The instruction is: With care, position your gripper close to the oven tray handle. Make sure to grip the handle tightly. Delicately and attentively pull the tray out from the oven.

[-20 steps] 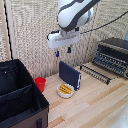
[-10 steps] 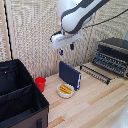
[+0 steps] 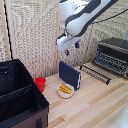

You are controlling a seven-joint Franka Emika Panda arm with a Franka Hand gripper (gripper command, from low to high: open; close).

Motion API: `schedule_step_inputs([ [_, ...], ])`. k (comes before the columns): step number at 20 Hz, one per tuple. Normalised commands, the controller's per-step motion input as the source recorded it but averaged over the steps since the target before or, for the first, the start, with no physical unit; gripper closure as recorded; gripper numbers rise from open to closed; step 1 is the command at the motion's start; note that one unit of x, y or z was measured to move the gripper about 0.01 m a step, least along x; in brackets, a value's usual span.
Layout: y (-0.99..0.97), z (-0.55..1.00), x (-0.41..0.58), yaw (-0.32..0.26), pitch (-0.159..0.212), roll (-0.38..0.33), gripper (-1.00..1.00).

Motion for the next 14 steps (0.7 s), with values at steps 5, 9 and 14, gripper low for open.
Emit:
schedule_step_inputs([
  [5, -0.35, 0.00, -0.033, 0.134, -0.004, -0.294, -1.00],
  [9, -0.36, -0.01, 0.000, 0.149, -0.031, -0.264, -1.00],
  [14, -0.35, 0.00, 0.000, 0.133, -0.031, -0.287, -1.00],
])
